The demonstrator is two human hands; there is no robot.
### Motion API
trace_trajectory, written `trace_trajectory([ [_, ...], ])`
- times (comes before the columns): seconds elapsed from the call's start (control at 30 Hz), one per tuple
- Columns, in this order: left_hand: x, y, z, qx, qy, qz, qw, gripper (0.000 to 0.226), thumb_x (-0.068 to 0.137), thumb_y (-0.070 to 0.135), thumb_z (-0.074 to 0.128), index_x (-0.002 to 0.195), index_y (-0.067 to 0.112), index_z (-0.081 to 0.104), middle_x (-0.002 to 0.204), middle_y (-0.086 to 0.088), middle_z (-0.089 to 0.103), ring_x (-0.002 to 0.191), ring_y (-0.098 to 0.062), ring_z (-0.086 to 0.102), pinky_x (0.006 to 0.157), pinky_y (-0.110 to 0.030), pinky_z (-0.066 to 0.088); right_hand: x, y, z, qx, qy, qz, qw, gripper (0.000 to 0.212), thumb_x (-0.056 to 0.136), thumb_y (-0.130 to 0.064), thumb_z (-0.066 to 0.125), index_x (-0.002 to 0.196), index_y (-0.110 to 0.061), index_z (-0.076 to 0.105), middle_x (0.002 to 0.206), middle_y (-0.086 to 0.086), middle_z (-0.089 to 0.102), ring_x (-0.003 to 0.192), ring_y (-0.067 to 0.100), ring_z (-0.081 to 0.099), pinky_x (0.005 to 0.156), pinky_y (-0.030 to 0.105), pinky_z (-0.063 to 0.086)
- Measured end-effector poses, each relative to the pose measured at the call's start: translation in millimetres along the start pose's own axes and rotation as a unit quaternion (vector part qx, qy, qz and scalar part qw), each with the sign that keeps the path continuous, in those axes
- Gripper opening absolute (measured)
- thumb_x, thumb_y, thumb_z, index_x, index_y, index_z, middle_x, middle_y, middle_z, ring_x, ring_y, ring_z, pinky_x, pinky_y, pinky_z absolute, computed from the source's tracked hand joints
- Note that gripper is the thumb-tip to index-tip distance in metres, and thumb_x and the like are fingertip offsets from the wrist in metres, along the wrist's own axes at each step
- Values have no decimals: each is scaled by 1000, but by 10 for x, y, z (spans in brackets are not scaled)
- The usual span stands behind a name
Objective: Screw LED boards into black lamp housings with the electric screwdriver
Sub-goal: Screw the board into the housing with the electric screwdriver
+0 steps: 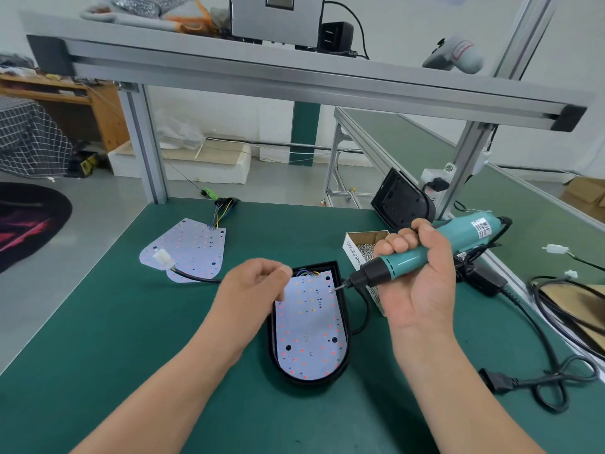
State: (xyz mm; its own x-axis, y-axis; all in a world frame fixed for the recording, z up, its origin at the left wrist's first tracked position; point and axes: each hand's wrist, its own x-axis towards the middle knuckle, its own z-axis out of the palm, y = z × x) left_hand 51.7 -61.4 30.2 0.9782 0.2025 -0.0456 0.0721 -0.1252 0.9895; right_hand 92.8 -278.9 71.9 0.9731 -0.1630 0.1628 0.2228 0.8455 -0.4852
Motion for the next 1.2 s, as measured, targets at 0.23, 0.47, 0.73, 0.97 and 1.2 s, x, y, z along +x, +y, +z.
trace_trajectory([
  [0.23,237,-145,-49,253,20,8,967,45,85,71,67,118,41,58,74,15,63,73,-1,63,67,-31,47,82,-4,-95,-13,13,-8,1000,8,97,-13,65,96,-17,58,74,-3,46,65,13,51,66,29,52],
  [0.47,213,-117,64,336,13,10,942,55,70,81,64,91,32,48,80,13,66,75,-7,62,60,-32,38,157,16,-159,-44,10,-30,999,8,99,-11,63,97,-18,60,74,-2,48,65,14,52,68,30,51],
  [0.73,310,-140,-42,259,-19,-9,966,66,56,76,71,90,23,52,83,7,61,68,-14,53,60,-32,39,205,75,-210,-124,-32,-62,990,13,96,-7,64,93,-20,65,75,1,50,67,18,53,72,33,52],
  [0.97,328,-175,-73,236,-28,-12,971,67,54,74,72,90,21,51,85,6,58,68,-14,51,60,-33,38,237,170,-250,-176,-62,-72,980,13,97,-9,64,98,-22,64,77,2,49,69,21,52,77,36,50],
  [1.2,343,-199,-65,229,-30,-12,973,64,58,71,75,91,21,51,86,5,59,69,-16,51,61,-33,39,234,221,-241,-206,-69,-71,974,10,96,-11,67,98,-20,64,75,4,51,67,22,55,77,37,53],
])
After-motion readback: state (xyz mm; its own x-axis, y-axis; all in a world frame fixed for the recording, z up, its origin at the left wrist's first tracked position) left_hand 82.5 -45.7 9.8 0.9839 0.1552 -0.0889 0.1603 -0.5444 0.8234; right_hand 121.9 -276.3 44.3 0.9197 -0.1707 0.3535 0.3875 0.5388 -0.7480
